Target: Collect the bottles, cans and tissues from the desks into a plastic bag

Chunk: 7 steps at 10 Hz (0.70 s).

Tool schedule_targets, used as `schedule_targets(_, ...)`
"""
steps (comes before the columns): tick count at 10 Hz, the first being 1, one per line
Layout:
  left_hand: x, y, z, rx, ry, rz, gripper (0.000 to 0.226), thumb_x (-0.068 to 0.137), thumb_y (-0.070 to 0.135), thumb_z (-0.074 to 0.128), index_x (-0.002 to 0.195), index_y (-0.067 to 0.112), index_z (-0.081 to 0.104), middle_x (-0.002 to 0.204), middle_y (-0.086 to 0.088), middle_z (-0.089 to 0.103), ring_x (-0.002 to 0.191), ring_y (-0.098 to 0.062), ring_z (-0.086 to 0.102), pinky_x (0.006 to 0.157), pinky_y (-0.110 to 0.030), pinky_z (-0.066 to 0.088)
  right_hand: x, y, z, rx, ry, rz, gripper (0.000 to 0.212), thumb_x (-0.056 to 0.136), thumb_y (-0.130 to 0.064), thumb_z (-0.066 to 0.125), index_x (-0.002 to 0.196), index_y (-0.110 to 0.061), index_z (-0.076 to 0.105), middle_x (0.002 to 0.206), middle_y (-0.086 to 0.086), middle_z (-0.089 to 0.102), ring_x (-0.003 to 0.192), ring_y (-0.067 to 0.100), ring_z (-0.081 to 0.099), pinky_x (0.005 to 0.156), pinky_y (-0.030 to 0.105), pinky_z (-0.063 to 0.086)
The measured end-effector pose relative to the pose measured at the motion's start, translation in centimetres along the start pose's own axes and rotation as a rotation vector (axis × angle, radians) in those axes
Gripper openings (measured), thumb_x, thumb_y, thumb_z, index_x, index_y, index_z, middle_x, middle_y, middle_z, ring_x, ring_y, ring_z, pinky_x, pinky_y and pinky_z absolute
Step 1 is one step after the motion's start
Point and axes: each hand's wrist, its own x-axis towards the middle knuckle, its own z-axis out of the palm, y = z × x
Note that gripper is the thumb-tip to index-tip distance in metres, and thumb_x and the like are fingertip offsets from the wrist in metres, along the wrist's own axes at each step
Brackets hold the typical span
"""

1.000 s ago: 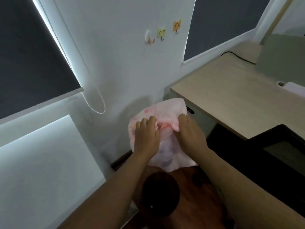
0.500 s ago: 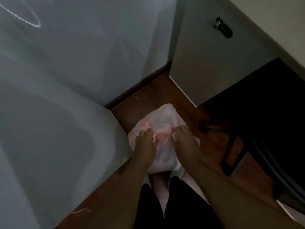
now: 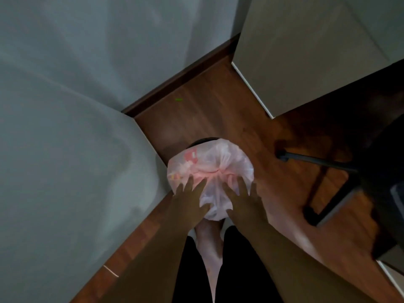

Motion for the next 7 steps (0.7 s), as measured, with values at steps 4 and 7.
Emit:
schedule_targets(4,5.1,0.0,3.8,0.102,0.006,-0.082,0.077,0.099,0.044,0.045,0.156,0.030,-0.004,0.164,0.000,-0.014,0.148,-0.038,-0.015,0.116,-0.061,-0.001,9.8,3.0,6.2,0.124,-0.208,-0.011,0.057,0.100,-0.027,0.034,0.153,-0.033,0.011,0.163,0.005,0.000,0.148,0.035,0.003,0.117,0.058,0.014)
schedule_targets(7,2.2,1.4,-2.8,0.099,-0.001,-0.050,0.075,0.093,0.046,0.054,0.156,0.030,0.016,0.164,-0.003,0.014,0.150,-0.034,0.009,0.119,-0.050,0.017,5.6,2.5,-2.6,0.145,-0.088,-0.057,0.063,0.094,-0.025,0.051,0.150,-0.033,0.024,0.156,0.009,0.023,0.139,0.033,0.030,0.109,0.042,0.036)
